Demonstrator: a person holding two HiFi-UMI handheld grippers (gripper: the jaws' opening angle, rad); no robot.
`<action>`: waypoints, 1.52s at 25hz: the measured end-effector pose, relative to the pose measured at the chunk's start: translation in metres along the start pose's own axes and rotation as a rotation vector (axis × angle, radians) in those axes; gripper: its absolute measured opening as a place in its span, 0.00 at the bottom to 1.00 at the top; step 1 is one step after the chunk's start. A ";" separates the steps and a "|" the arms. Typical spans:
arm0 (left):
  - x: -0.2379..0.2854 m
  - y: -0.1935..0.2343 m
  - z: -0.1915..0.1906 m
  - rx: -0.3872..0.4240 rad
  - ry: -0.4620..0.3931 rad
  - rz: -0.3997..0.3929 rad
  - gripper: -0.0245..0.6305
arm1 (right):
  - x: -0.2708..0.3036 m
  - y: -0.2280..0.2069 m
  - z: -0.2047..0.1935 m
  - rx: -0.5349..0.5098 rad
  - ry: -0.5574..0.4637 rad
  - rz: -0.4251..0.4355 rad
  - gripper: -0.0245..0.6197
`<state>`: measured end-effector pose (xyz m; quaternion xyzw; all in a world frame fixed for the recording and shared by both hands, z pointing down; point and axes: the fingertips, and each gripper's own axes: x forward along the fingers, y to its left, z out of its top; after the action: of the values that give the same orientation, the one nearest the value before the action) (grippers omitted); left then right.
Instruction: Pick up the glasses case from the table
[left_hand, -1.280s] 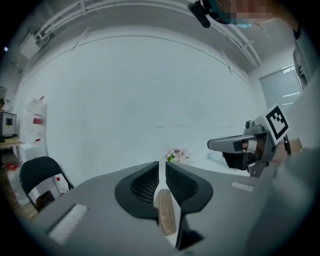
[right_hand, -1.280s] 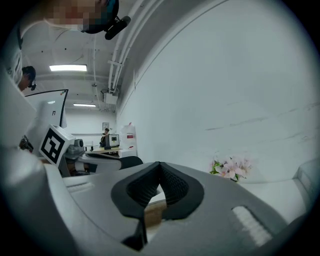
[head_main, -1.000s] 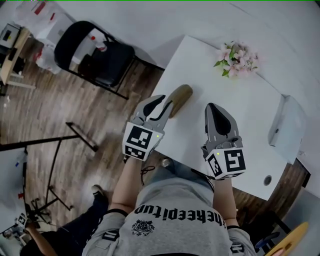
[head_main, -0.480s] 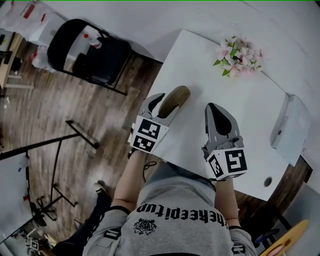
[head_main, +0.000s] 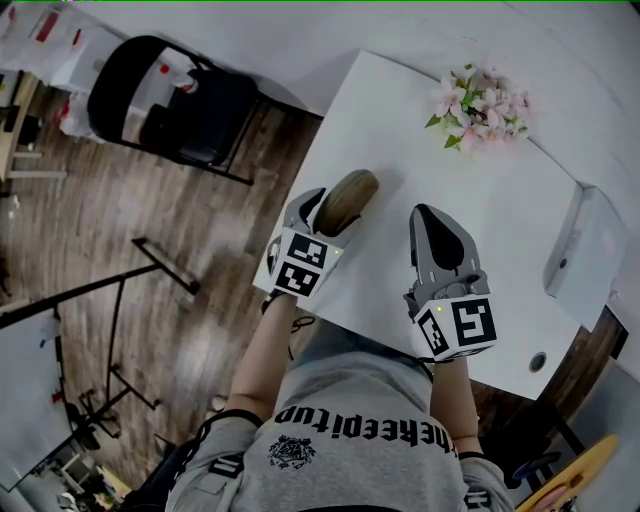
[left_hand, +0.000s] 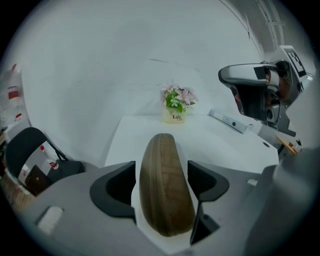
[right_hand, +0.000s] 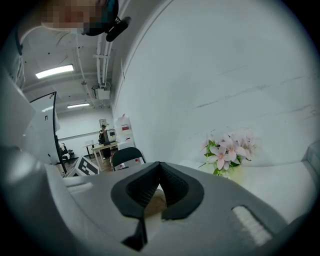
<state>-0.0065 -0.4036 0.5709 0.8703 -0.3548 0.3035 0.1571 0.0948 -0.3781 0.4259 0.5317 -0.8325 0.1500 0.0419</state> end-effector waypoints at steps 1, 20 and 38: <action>0.002 0.000 -0.002 -0.001 0.007 0.002 0.56 | 0.000 -0.001 -0.001 0.002 0.000 -0.001 0.04; -0.015 0.006 0.000 -0.117 -0.029 0.068 0.48 | -0.009 0.005 0.004 -0.027 -0.015 -0.009 0.04; -0.121 0.007 0.053 -0.179 -0.300 0.127 0.47 | -0.040 0.035 0.016 -0.098 -0.079 -0.031 0.04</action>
<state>-0.0584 -0.3711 0.4535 0.8641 -0.4541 0.1467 0.1598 0.0824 -0.3341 0.3945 0.5474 -0.8314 0.0874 0.0373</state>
